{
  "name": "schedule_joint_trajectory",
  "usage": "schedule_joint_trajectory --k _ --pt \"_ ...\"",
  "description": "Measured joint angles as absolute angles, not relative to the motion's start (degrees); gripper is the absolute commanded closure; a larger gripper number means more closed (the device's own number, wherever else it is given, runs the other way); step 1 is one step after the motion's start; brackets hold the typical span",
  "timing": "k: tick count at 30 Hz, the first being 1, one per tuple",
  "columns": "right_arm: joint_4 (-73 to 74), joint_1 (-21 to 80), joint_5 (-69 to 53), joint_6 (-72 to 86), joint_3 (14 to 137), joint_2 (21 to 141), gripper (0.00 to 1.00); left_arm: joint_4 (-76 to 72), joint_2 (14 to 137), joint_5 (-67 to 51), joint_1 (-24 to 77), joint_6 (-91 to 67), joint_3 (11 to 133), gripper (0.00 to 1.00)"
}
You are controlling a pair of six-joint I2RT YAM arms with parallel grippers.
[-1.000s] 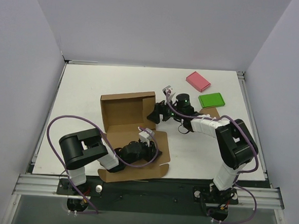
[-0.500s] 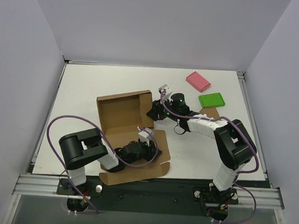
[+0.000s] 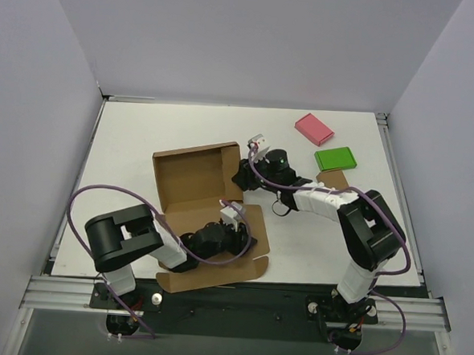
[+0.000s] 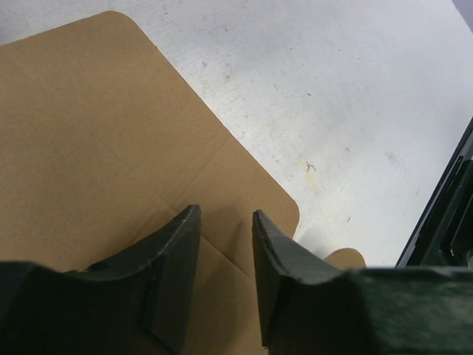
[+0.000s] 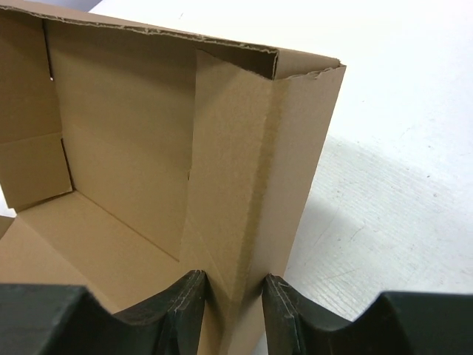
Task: Fold the paper box
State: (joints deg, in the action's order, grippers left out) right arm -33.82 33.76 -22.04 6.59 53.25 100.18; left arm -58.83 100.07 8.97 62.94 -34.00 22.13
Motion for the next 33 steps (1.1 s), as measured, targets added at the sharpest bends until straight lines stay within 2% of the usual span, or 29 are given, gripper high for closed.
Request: schedule_joint_trajectory --k 2,6,11,16,20,26,33 --pt "-33.91 34.26 -20.32 5.93 53.21 99.96 1.00 -55.70 98.21 8.71 63.02 -33.50 22.85 0.43" --pt "-34.89 35.22 -16.88 4.05 51.48 98.45 1.00 -44.53 91.44 8.34 63.35 -31.31 25.74 0.33" --pt "-35.70 35.35 -14.22 1.10 47.62 95.07 1.00 -30.26 79.61 8.36 62.52 -27.90 31.05 0.31" --pt "-34.39 35.35 -14.00 -1.10 46.35 93.23 1.00 -14.48 64.93 8.88 59.48 -24.51 36.05 0.22" --pt "-31.53 35.33 -14.90 -2.66 46.22 91.57 1.00 3.11 55.46 9.10 54.78 -19.49 45.63 0.19" --pt "-30.09 35.31 -16.93 -3.73 44.91 88.90 1.00 22.26 55.05 8.05 46.26 -5.30 64.36 0.20" --pt "-29.28 35.29 -18.92 -4.36 44.86 88.88 1.00 30.15 59.88 5.80 47.05 14.11 63.66 0.20"
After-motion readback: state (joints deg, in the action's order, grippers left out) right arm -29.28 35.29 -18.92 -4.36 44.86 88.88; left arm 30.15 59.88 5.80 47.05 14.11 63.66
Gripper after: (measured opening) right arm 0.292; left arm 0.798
